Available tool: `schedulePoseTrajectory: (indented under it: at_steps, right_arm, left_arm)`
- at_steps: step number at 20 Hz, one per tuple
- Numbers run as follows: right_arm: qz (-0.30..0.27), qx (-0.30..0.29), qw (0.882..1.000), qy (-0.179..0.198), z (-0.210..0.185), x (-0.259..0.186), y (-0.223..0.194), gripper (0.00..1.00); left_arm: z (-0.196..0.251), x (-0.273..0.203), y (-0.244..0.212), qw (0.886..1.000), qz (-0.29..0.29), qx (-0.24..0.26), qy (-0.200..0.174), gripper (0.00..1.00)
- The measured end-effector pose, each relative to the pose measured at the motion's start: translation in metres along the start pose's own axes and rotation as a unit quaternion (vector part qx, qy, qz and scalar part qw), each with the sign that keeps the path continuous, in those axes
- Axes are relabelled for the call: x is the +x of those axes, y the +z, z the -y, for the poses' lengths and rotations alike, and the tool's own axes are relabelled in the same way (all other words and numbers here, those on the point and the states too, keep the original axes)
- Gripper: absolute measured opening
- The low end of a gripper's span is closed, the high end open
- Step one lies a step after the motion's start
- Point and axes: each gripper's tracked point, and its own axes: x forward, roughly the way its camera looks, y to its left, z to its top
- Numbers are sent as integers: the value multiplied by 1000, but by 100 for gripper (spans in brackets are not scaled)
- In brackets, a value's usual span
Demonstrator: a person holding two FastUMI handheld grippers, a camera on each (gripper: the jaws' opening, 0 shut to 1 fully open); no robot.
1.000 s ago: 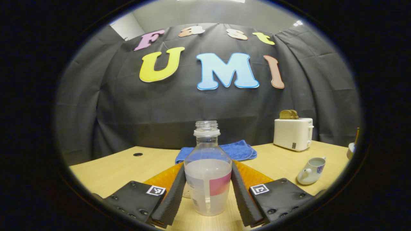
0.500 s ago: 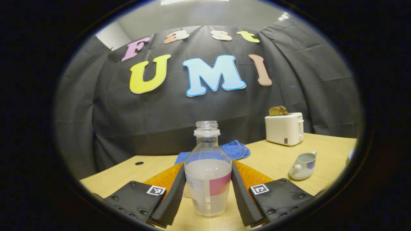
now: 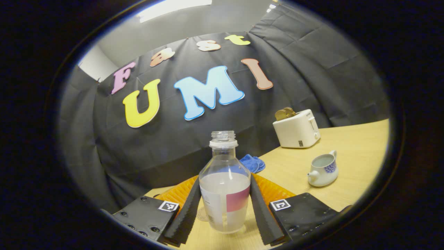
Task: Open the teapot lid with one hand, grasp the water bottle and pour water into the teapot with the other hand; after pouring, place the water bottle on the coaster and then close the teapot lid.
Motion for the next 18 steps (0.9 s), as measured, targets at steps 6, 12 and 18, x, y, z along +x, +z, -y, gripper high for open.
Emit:
schedulePoseTrajectory:
  at_steps: [6,12,18]
  right_arm:
    - [-12,8,1000,-2,2,-24,-18,2]
    - [-12,18,1000,-3,4,-32,-24,2]
    - [-19,32,999,-5,10,-35,-32,2]
  left_arm:
    - [29,13,-6,992,-14,119,-29,86]
    - [63,19,-5,975,-10,211,-65,85]
    - [91,34,-16,946,-26,309,-91,85]
